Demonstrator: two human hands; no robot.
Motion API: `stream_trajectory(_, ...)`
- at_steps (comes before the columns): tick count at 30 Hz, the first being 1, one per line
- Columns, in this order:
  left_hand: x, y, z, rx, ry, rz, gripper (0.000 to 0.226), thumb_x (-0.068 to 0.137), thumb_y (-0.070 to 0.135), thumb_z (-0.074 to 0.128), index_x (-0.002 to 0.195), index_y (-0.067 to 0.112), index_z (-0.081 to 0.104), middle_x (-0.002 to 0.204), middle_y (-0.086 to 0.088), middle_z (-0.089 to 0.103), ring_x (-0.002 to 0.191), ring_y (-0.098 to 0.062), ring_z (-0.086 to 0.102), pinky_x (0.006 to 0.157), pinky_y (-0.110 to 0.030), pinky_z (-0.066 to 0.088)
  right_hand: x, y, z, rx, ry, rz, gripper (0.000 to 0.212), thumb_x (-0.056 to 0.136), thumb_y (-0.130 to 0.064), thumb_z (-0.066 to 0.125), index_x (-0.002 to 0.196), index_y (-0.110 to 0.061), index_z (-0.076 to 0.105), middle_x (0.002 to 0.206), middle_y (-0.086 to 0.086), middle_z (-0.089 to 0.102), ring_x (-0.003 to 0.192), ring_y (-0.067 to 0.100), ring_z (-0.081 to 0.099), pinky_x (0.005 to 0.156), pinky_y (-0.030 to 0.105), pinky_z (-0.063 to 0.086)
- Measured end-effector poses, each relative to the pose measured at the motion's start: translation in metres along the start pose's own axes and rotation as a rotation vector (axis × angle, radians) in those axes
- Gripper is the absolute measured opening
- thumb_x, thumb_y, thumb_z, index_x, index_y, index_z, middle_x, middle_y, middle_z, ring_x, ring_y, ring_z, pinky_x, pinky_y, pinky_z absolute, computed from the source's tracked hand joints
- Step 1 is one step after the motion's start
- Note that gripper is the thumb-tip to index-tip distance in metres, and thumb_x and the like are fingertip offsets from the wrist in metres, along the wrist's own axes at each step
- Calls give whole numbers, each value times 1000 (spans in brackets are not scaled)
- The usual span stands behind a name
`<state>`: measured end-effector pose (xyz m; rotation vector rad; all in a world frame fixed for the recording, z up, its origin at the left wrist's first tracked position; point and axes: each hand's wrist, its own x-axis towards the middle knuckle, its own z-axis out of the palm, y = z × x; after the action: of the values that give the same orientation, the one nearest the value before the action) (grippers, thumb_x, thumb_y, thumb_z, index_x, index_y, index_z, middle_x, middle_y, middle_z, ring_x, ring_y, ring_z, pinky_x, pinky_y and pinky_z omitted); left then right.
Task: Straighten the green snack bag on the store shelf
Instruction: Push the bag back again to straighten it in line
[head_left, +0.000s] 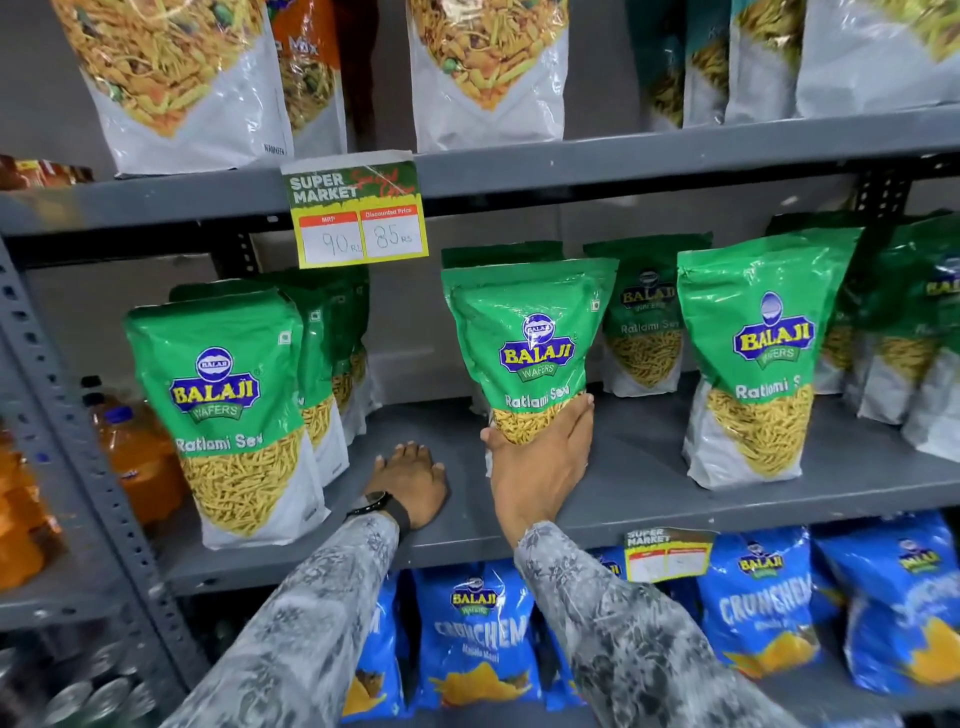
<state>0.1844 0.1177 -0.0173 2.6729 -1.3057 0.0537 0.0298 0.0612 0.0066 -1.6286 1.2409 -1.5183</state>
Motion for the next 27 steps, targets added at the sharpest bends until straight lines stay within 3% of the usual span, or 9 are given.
stream_trajectory(19,3,0,1,34,6,8,56,103,37,23,145,4,40,160,-17,33,149,-31,30,123,-54,19,-48,-4,-65,31,24,16,133,66,-34,96,164,-14,9,168,6,23,154,25,23,127,50,22)
stream_trajectory(24,5,-2,3,44,5,13,57,103,37,22,146,4,38,162,-16,30,151,-31,27,124,-53,18,-53,-5,-69,18,23,9,134,68,-39,94,164,-15,5,170,5,18,156,25,21,127,51,21)
stream_trajectory(27,8,-3,5,49,15,8,56,103,37,23,146,4,39,162,-16,32,151,-31,27,123,-53,18,-55,-3,-72,4,-20,-8,142,65,-50,93,164,-19,-4,172,4,9,159,25,13,129,53,11)
